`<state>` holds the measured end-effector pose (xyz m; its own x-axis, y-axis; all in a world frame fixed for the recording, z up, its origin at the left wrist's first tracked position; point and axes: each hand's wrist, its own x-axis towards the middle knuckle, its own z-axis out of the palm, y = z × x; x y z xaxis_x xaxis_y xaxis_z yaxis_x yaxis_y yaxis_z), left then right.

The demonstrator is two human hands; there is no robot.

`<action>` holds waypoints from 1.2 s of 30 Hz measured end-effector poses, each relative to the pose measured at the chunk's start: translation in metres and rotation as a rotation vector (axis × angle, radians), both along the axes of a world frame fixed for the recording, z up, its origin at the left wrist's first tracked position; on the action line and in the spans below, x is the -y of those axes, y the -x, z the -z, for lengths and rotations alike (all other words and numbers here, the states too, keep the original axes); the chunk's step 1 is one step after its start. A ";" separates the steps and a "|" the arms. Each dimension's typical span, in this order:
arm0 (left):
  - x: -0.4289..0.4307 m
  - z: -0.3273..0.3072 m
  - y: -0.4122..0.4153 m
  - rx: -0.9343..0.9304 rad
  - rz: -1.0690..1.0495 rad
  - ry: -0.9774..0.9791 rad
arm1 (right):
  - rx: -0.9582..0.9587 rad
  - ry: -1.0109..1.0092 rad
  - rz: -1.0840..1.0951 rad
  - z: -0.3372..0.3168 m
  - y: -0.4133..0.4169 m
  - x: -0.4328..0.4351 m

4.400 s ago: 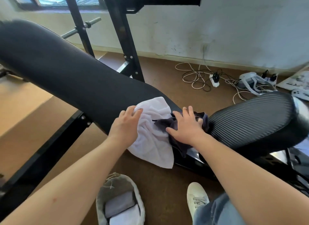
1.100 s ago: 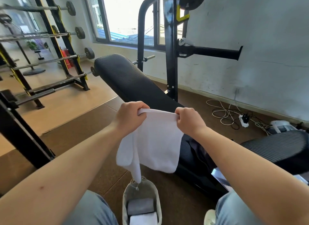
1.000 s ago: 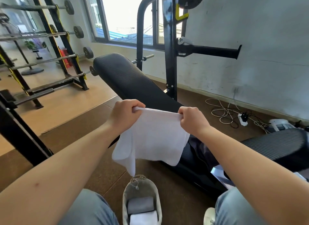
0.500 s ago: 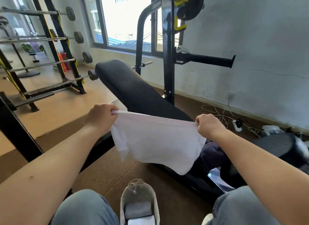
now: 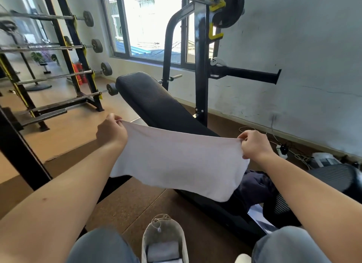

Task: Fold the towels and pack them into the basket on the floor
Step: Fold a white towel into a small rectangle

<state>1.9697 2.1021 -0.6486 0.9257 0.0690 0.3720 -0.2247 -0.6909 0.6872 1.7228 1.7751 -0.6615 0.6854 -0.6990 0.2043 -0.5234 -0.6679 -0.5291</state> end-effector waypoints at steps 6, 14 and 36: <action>0.041 -0.026 -0.033 0.045 -0.118 0.387 | 0.004 -0.068 -0.002 0.021 -0.030 0.023; 0.098 -0.020 -0.096 0.183 0.025 0.322 | -0.035 -0.215 0.037 0.062 -0.086 0.053; 0.250 0.036 -0.248 0.246 0.172 -0.260 | 0.022 -0.282 0.211 0.158 -0.173 0.147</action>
